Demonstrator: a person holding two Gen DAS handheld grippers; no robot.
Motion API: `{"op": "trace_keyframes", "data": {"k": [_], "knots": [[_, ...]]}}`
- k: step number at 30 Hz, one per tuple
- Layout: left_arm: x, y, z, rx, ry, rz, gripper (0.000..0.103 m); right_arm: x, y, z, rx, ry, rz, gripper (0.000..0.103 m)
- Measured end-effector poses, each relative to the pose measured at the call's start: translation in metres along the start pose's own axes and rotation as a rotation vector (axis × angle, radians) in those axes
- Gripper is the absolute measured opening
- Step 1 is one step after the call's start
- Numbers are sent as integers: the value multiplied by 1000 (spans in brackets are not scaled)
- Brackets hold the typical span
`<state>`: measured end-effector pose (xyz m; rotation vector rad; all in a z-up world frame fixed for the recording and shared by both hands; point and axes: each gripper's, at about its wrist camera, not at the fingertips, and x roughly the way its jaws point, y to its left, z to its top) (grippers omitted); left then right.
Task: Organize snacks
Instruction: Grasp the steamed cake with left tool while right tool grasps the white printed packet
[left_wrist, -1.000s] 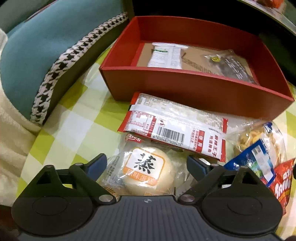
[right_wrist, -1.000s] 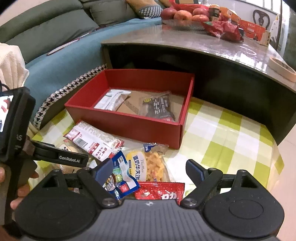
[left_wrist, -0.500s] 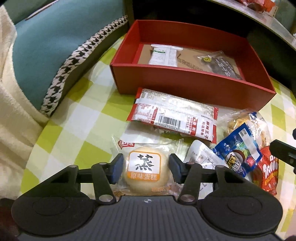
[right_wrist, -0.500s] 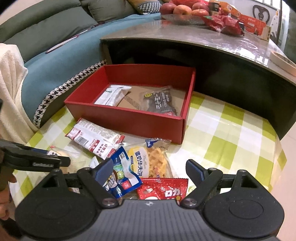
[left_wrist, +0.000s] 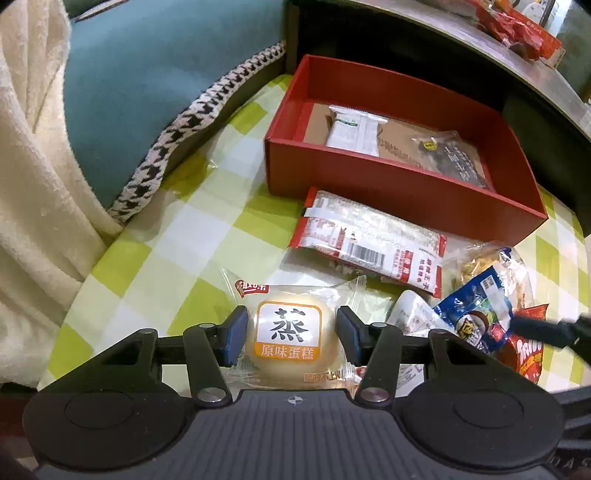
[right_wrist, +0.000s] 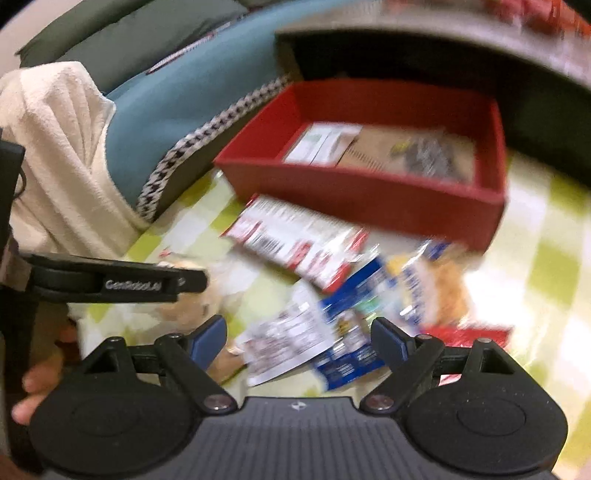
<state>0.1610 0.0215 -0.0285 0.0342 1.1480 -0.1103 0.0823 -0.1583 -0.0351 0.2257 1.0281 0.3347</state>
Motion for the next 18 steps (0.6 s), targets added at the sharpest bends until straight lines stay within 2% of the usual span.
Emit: {"op": "trace_keyframes", "data": {"k": [4,6,11,14,16,18], "knots": [[1,16,0,-30,12,-25,60,19,3,-10,109,95,110,91],[3,21,-1,-38,21,-30,60,30,7,-14,130,130,122,90],[8,32,-4,-67,52,-54,60,54,8,-1,200,130,67,90],[10,43,-2,-110,62,-68,60,69,21,9,159,134,-7,87],[9,50,-2,-136,66,-66,57,76,31,12,129,131,-33,82],[8,57,-2,-159,67,-66,57,81,39,15,90,109,-96,72]]}}
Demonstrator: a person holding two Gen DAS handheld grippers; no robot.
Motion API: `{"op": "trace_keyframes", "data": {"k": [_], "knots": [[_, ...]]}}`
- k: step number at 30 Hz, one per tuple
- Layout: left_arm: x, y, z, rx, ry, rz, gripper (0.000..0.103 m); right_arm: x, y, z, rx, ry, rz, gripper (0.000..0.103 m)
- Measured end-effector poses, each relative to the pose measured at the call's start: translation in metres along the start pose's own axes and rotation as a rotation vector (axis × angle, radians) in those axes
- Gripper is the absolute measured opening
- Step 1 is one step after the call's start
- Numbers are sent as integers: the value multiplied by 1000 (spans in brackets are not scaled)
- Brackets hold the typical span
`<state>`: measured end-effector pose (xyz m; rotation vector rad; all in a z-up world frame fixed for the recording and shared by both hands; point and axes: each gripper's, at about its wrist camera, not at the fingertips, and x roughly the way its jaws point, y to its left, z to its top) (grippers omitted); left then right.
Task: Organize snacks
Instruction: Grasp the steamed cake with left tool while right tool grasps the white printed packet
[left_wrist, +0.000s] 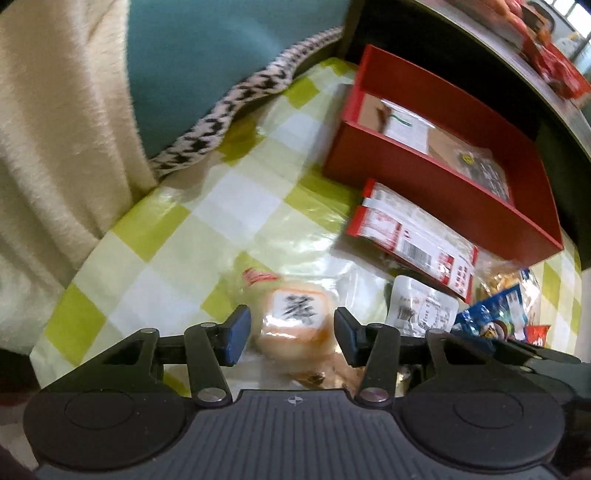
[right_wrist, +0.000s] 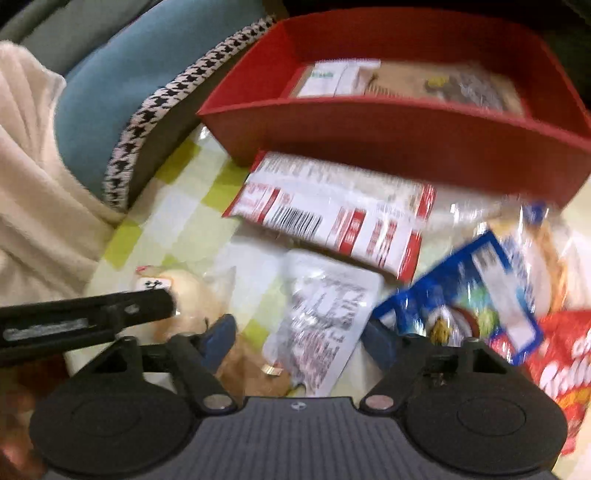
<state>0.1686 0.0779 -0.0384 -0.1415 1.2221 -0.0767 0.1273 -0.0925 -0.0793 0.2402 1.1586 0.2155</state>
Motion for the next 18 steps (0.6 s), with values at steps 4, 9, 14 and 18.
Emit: {"op": "trace_keyframes", "data": {"k": [4,9,14,18], "knots": [[-4,6,1,-10,-6,-16,62,8,17,1,-68,0,-83,72],[-4,8,1,-25,-7,-13,74,18,42,-10,-263,3,-200,66],[-3,5,-1,-19,-14,1,87,2,30,-27,-329,14,-196,57],[11,-4,-3,0,14,28,87,-18,15,-36,-343,-1,-172,51]]}}
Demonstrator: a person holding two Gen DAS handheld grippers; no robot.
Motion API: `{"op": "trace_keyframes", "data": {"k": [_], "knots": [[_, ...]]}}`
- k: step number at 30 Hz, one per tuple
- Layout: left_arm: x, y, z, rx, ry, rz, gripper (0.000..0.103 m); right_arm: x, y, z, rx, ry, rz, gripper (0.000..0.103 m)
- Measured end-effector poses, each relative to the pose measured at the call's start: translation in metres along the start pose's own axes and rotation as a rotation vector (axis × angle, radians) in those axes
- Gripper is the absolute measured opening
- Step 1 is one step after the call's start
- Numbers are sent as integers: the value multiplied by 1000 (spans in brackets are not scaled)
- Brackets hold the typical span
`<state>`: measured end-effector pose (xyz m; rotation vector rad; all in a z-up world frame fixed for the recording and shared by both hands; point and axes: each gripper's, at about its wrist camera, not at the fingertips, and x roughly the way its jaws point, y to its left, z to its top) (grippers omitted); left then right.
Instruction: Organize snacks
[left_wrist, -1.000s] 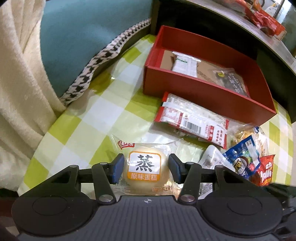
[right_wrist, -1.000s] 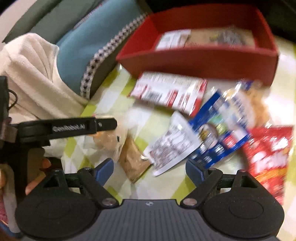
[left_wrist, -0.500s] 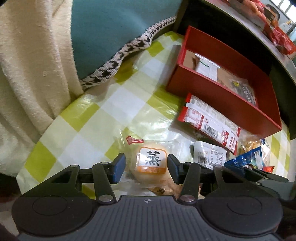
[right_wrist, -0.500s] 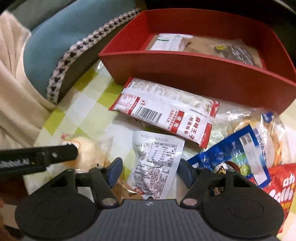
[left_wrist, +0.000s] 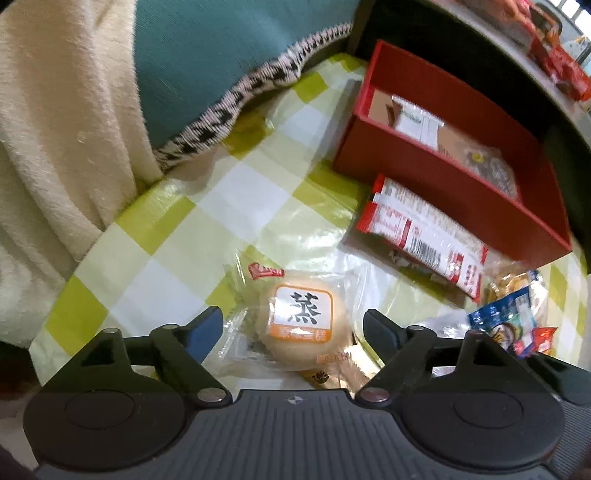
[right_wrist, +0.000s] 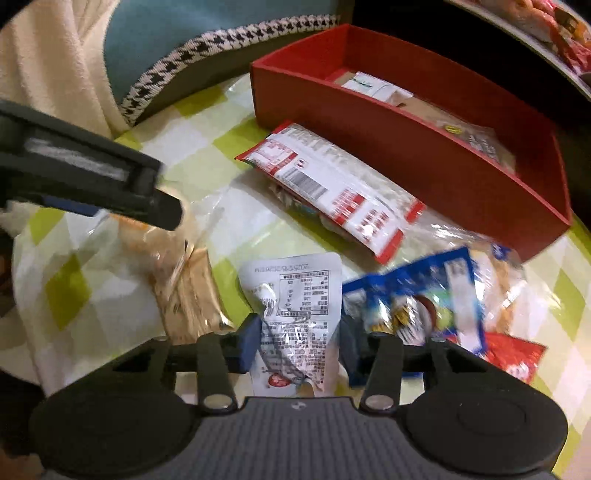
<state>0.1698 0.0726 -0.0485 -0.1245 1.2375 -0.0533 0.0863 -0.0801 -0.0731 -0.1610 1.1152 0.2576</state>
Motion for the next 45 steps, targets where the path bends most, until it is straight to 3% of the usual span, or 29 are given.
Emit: {"op": "trace_keyframes", "data": {"k": [5,9,16,20,45], "knots": [[22,-12,-2,35,15,75,90,-5,-17,-12,38,-28,38,51],[20,-19,-5,55,11,101,78,-12,-24,-17,59,-56,94,51],[12,-20,-4,43,18,86,73,-34,-44,-21,125,-108,137,51],[-4,-26,-4,62,-24,58,73,-44,-46,-17,138,-148,149,51],[-28,-71,5,138,-105,-2,73,-79,-69,3,164,-284,73,51]]}}
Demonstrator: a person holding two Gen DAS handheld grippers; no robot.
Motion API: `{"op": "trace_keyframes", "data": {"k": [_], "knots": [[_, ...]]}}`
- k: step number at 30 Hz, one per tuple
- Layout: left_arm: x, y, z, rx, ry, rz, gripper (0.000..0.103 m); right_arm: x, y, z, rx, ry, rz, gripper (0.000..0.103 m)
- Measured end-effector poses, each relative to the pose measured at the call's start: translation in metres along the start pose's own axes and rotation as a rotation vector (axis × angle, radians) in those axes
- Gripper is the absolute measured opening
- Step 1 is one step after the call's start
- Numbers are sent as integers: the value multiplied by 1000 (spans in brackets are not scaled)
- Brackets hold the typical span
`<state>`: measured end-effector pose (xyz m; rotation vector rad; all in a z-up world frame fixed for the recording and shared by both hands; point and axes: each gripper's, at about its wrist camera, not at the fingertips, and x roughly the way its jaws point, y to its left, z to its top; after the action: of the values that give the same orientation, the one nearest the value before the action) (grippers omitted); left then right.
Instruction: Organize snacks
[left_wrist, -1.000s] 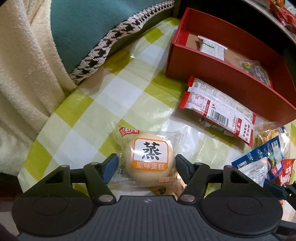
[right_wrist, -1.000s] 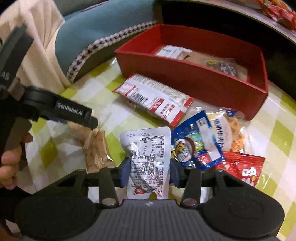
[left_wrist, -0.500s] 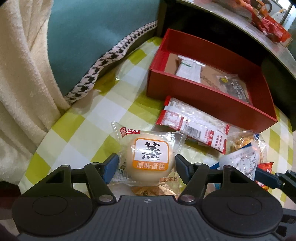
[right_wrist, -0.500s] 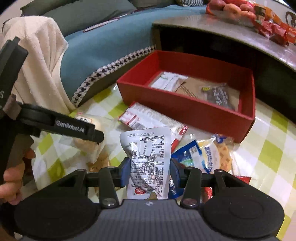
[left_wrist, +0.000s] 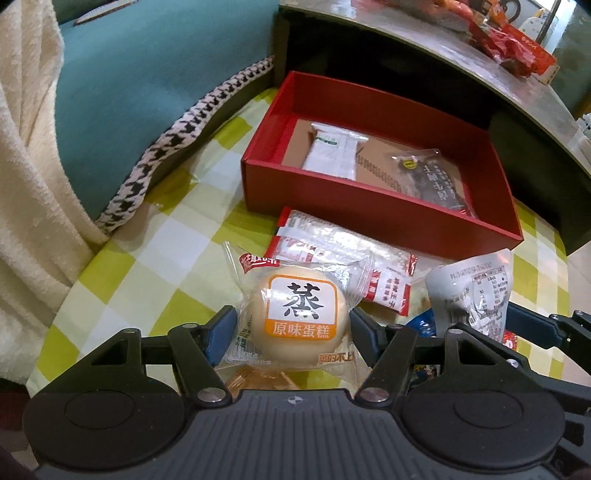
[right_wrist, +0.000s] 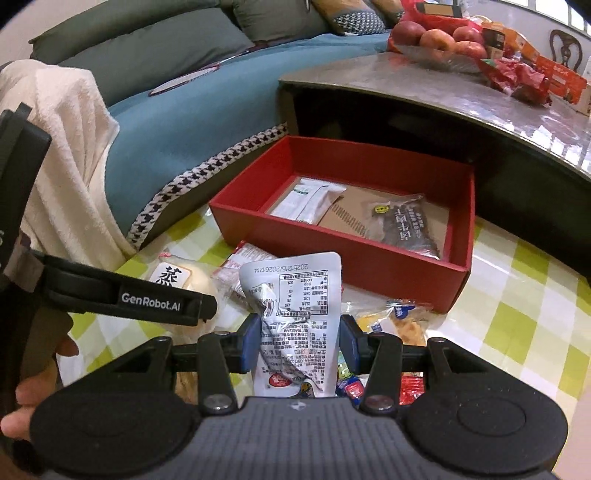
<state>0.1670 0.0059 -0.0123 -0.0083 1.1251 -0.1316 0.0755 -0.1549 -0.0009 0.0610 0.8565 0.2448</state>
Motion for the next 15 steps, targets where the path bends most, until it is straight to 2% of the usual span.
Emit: {"op": "trace_keyframes", "data": {"k": [15], "knots": [[-6,-24,24,17,-60,-14,73,-5,-20,27,57,-74,-25,51]]}}
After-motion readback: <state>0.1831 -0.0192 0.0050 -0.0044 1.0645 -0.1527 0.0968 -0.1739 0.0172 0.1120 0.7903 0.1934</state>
